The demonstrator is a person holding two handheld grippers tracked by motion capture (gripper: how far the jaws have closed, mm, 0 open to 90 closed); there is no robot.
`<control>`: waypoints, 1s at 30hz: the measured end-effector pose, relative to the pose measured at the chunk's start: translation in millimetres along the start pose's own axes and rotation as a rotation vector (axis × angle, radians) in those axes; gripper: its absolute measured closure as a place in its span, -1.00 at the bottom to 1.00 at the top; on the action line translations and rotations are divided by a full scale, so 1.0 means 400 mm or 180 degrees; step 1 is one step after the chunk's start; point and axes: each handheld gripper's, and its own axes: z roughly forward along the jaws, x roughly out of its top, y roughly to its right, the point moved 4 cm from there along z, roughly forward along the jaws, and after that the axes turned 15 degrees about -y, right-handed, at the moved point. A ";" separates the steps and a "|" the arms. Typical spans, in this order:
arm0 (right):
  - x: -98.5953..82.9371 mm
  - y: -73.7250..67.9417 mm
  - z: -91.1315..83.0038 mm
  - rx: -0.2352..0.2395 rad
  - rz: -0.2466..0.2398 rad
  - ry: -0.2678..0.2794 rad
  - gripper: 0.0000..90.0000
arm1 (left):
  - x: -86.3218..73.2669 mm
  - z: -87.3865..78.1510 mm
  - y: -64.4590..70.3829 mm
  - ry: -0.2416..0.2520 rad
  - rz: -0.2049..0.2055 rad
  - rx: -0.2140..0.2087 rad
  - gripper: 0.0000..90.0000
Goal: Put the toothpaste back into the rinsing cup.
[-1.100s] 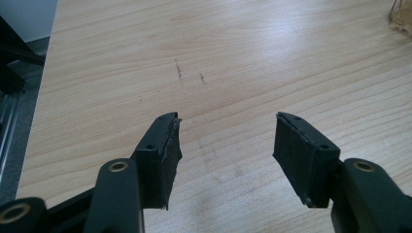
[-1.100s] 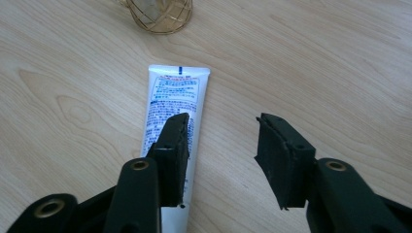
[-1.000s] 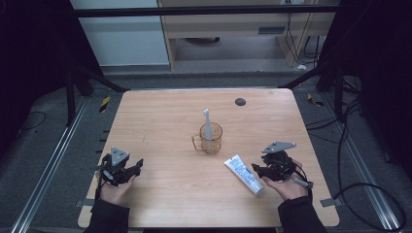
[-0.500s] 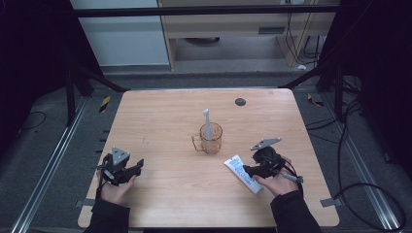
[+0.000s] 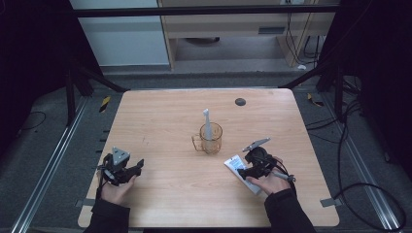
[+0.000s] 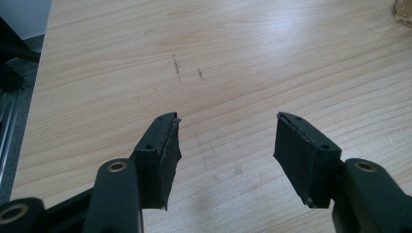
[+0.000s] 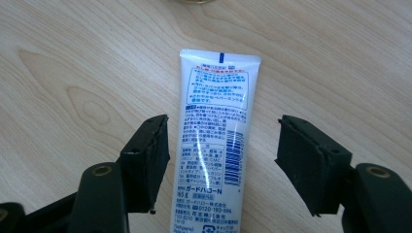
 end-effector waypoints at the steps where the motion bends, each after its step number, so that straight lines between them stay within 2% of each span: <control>1: 0.000 -0.001 0.004 0.0000 0.0002 -0.0017 -0.21 | 0.000 -0.001 -0.001 0.0002 -0.0001 -0.0001 -0.08; 8: 0.009 -0.012 0.027 0.0005 -0.0042 -0.0144 -0.22 | 0.000 -0.003 0.000 0.0019 -0.0001 -0.0007 -0.08; 19: 0.008 -0.007 0.061 0.0022 -0.0009 -0.0327 -0.22 | -0.001 -0.003 -0.002 0.0014 0.0000 -0.0002 -0.08; 25: 0.002 -0.005 0.079 0.0035 -0.0012 -0.0420 -0.17 | -0.001 -0.002 -0.002 0.0010 0.0000 -0.0002 -0.08; 30: -0.001 -0.003 0.085 0.0117 0.0023 -0.0453 -0.08 | -0.001 -0.001 -0.002 0.0008 -0.0004 -0.0003 -0.08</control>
